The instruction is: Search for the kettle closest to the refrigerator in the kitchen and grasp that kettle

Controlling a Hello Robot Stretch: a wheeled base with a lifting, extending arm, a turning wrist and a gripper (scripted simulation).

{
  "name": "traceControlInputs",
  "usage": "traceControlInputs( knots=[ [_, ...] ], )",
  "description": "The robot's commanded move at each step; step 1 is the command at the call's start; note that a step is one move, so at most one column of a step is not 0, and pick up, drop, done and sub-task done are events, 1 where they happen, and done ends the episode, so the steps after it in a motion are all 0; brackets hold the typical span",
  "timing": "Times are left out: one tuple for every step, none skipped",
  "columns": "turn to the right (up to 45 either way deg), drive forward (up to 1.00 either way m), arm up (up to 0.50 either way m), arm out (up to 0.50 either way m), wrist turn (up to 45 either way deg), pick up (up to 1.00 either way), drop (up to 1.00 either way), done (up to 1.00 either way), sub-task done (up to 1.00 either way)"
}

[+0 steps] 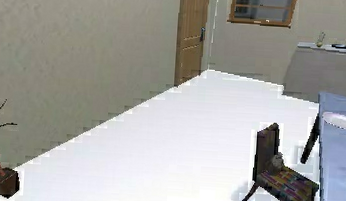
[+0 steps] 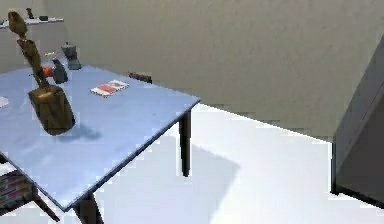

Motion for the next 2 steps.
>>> traceControlInputs(
  knots=[
    [0.0, 1.00, 0.00, 0.00, 0.0, 0.00, 0.00, 0.00, 0.00],
    [3.0, 0.00, 0.00, 0.00, 0.0, 0.00, 0.00, 0.00, 0.00]
  ],
)
